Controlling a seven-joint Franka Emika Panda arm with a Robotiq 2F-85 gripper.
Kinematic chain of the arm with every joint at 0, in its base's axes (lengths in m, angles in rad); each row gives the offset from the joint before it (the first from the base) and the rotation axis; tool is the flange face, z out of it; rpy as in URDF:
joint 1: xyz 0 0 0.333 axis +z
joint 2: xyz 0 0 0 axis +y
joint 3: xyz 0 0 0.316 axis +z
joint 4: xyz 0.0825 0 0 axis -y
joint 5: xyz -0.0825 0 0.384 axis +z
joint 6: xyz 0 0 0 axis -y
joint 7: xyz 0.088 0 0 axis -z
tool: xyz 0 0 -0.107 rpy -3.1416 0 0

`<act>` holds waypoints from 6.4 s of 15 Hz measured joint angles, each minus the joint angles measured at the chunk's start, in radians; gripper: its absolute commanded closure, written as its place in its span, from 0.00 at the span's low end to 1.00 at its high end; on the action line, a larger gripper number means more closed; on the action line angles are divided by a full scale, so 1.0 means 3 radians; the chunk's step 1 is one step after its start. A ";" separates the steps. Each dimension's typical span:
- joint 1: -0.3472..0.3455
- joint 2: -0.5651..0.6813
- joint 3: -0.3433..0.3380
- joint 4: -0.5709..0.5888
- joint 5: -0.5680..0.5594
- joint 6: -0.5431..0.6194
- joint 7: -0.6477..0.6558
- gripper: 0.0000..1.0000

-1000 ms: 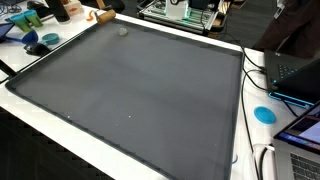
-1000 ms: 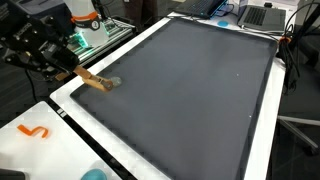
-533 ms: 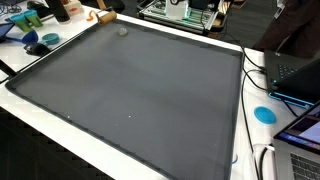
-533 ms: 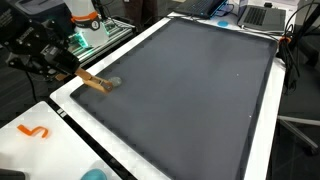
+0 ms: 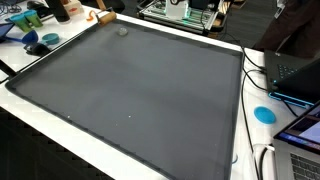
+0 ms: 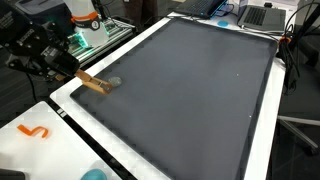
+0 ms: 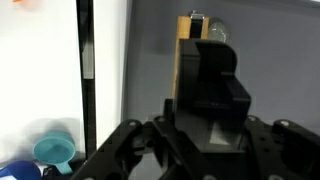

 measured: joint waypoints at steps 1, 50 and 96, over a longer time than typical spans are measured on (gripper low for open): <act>0.0000 0.0000 0.0007 -0.0001 -0.0011 0.0025 0.0004 0.75; 0.0275 -0.0917 0.0344 -0.0282 -0.1396 -0.0283 0.1748 0.75; 0.0262 -0.0005 0.0331 -0.0458 -0.0017 0.0418 0.0396 0.50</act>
